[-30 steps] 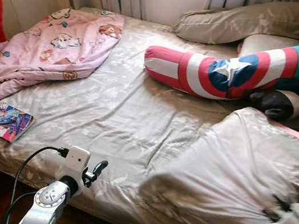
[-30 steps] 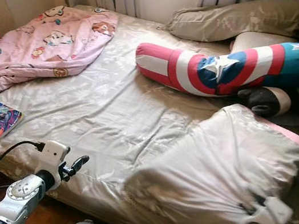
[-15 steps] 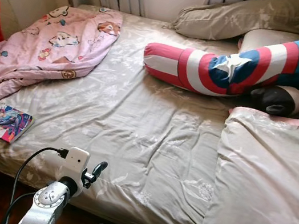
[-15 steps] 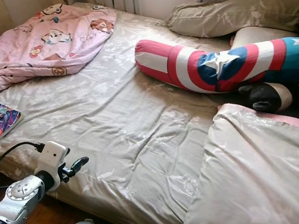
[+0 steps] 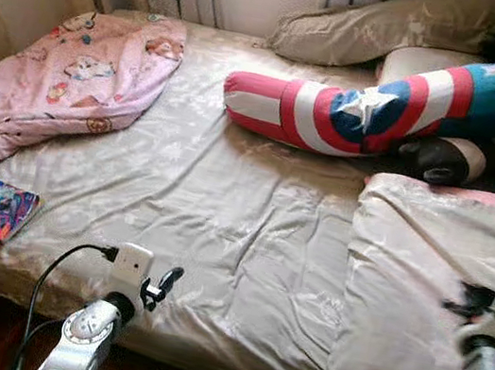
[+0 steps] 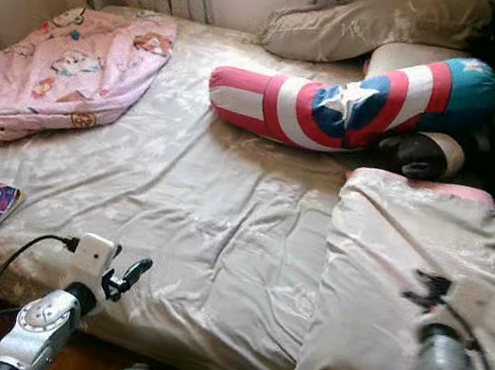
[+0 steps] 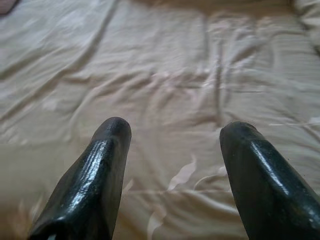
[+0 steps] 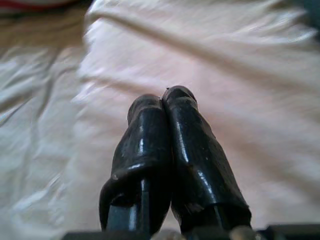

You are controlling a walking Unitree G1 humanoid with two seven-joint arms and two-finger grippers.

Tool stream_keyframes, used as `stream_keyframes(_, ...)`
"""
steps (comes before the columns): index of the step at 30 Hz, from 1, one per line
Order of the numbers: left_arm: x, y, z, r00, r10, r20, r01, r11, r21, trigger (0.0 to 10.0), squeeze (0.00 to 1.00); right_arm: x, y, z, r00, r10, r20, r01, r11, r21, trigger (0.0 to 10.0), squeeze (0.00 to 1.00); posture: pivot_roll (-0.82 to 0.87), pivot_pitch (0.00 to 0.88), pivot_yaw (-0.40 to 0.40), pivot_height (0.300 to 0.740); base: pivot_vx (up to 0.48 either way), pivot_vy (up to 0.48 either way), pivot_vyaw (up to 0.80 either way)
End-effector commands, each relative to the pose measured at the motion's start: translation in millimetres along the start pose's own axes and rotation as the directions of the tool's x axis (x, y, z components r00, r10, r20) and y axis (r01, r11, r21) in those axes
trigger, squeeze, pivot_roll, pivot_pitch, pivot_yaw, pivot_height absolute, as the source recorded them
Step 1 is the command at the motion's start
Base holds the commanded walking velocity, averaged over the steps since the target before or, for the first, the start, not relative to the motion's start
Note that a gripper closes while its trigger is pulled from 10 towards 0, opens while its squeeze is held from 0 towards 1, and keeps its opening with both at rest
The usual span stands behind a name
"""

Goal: Clean up the room

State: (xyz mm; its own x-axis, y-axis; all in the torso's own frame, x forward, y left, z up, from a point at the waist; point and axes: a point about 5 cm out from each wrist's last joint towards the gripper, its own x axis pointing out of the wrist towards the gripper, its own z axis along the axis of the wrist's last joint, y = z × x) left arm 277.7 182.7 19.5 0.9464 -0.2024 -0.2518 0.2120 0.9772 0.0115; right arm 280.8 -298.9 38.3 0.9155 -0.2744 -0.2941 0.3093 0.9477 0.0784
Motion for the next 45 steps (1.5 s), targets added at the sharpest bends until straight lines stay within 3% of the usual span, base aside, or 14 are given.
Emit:
stream_keyframes(1,-1.7,1.7,-7,0.999,0.030,-0.031,-0.031,0.999,-0.038,10.0,0.00,-6.3,10.5,-21,0.998,0.017,-0.056,-0.018,1.000,-0.019,10.0,0.00,0.01,0.034,0.041,0.671,0.000,0.000,0.00)
stream_keyframes(5,-2.4,0.6,-14,0.997,0.054,-0.056,-0.059,0.995,-0.084,10.0,0.00,-14.9,30.0,-46,0.993,0.044,-0.106,-0.041,0.999,0.030,10.0,0.00,0.01,0.022,0.037,0.691,0.000,0.000,0.00)
stream_keyframes(8,-3.7,4.0,-21,0.992,0.088,-0.092,-0.099,0.988,-0.122,10.0,0.00,-23.7,48.4,-66,0.978,0.128,-0.165,-0.123,0.992,0.043,10.0,0.00,0.01,0.011,0.038,0.711,0.000,0.000,0.00)
stream_keyframes(11,-7.1,6.7,-32,0.982,0.109,-0.154,-0.132,0.981,-0.142,10.0,0.00,-35.2,71.3,-86,0.933,0.262,-0.248,-0.284,0.957,-0.060,10.0,0.00,0.02,0.000,0.026,0.731,0.000,0.000,0.00)
stream_keyframes(14,-9.6,7.9,-39,0.975,0.112,-0.190,-0.139,0.981,-0.139,10.0,0.00,-41.8,80.0,-95,0.911,0.310,-0.273,-0.336,0.940,-0.055,10.0,0.00,0.01,0.000,0.017,0.740,0.000,0.000,0.00)
stream_keyframes(18,-13.7,4.5,-52,0.960,0.105,-0.259,-0.148,0.978,-0.149,10.0,0.00,-44.5,70.5,-104,0.924,0.224,-0.311,-0.236,0.972,-0.003,10.0,0.00,0.02,0.000,0.015,0.740,0.000,0.000,0.00)
stream_keyframes(22,-18.6,1.3,-64,0.938,0.101,-0.331,-0.158,0.976,-0.148,10.0,0.00,-48.9,68.0,-112,0.919,0.197,-0.342,-0.201,0.979,0.025,10.0,0.00,0.03,0.000,0.014,0.740,0.000,0.000,0.00)
stream_keyframes(24,-30.8,0.8,-82,0.891,0.102,-0.443,-0.157,0.984,-0.089,10.0,0.00,-55.5,64.9,-121,0.909,0.163,-0.384,-0.166,0.986,0.026,10.0,0.00,0.03,0.000,0.014,0.740,0.000,0.000,0.00)
stream_keyframes(25,-30.8,0.8,-82,0.891,0.102,-0.443,-0.157,0.984,-0.089,10.0,0.00,-55.5,64.9,-121,0.909,0.163,-0.384,-0.166,0.986,0.026,10.0,0.00,0.03,0.000,0.014,0.740,0.000,0.000,0.00)
stream_keyframes(26,-38.3,2.7,-91,0.860,0.118,-0.496,-0.175,0.982,-0.071,10.0,0.00,-59.6,63.1,-127,0.899,0.150,-0.412,-0.150,0.988,0.033,10.0,0.00,0.03,0.000,0.017,0.740,0.000,0.000,0.00)
stream_keyframes(29,-45.8,3.8,-99,0.830,0.124,-0.544,-0.180,0.982,-0.051,10.0,0.00,-66.0,63.6,-135,0.883,0.164,-0.440,-0.161,0.986,0.044,10.0,0.00,0.02,0.000,0.022,0.740,0.000,0.000,0.00)
stream_keyframes(35,-36.7,-1.0,-92,0.851,0.136,-0.507,-0.213,0.972,-0.096,10.0,0.00,-75.9,56.5,-147,0.865,0.100,-0.491,-0.083,0.995,0.055,10.0,0.00,0.01,0.000,0.029,0.740,0.000,0.000,0.00)
stream_keyframes(45,-42.8,-7.4,-100,0.835,0.121,-0.537,-0.157,0.987,-0.021,10.0,0.00,-85.1,58.5,-156,0.856,0.079,-0.510,-0.041,0.995,0.086,10.0,0.00,0.00,0.000,0.037,0.740,0.000,0.000,0.00)
